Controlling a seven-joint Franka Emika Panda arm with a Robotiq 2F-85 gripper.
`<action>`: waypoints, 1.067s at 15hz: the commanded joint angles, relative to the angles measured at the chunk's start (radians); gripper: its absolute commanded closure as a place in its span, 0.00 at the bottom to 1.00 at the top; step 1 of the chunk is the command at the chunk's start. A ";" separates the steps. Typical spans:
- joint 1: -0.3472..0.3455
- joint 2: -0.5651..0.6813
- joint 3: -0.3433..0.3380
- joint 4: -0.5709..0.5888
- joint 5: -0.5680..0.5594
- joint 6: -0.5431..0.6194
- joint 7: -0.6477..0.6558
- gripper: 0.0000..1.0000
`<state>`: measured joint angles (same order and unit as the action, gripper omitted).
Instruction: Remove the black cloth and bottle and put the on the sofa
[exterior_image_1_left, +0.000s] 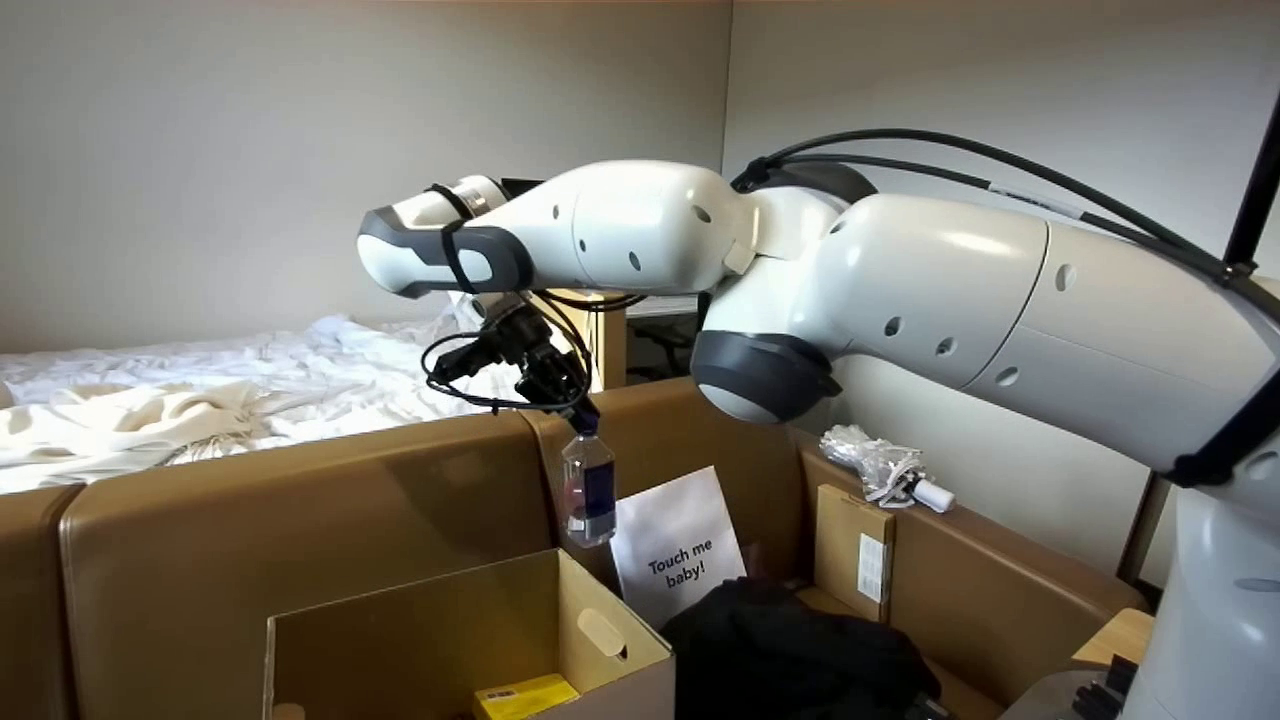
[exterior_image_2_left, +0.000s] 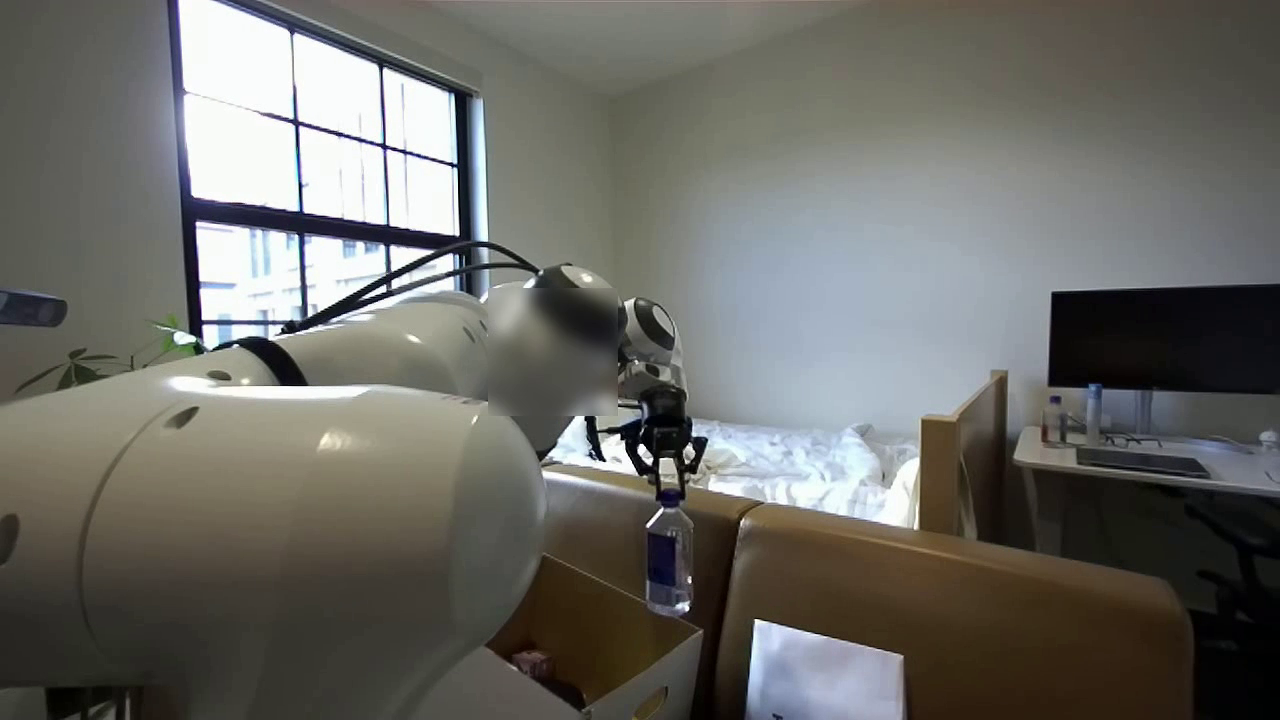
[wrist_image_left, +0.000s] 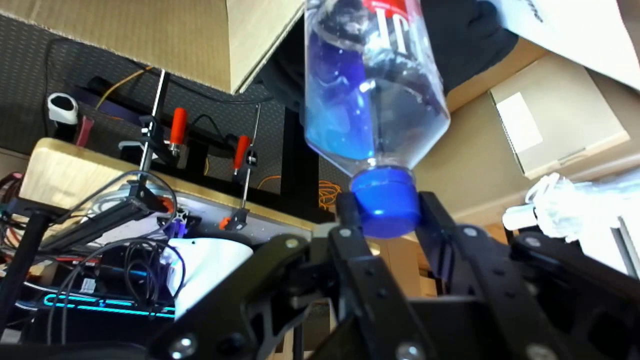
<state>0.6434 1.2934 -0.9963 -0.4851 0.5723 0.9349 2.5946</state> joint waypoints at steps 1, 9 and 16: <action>-0.012 -0.046 -0.039 0.002 -0.031 -0.070 0.019 0.87; -0.038 -0.094 -0.231 -0.174 0.044 -0.056 0.004 0.88; 0.038 -0.184 -0.392 -0.435 0.024 0.014 0.004 0.88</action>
<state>0.5971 1.1783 -1.3259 -0.7315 0.5958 0.8940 2.5981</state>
